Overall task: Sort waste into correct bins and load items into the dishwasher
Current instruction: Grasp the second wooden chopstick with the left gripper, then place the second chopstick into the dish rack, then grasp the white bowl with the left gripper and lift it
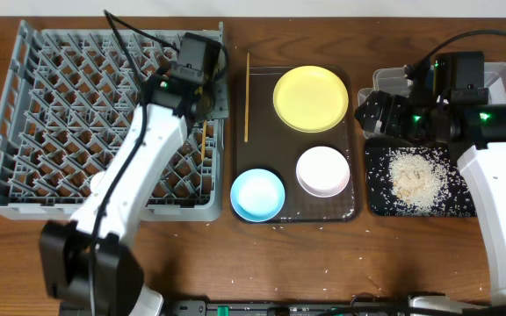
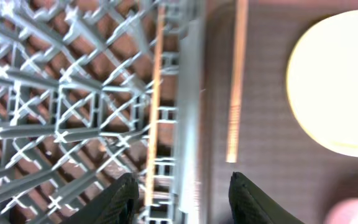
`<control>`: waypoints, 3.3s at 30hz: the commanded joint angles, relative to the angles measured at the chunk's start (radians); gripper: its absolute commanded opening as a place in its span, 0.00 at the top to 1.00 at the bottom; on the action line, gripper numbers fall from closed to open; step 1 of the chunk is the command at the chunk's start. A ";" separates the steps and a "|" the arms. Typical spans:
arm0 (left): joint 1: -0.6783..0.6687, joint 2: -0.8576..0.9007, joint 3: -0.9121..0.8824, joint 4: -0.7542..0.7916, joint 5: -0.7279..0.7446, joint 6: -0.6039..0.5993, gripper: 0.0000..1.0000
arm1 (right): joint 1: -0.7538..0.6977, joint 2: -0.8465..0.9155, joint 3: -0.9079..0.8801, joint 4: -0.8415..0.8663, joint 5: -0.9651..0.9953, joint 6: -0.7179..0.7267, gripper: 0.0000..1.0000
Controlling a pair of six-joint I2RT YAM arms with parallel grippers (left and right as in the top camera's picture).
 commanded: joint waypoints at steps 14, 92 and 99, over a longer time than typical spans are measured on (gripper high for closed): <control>-0.174 0.389 -0.001 0.345 -0.095 0.058 0.61 | -0.002 -0.001 0.007 -0.009 -0.003 0.006 0.01; -0.268 0.065 -0.103 0.157 0.357 0.040 0.36 | -0.325 -0.001 0.007 -0.082 -0.002 0.130 0.01; -0.358 0.302 -0.103 0.314 0.294 0.024 0.55 | -0.317 -0.001 0.007 -0.123 0.000 0.126 0.01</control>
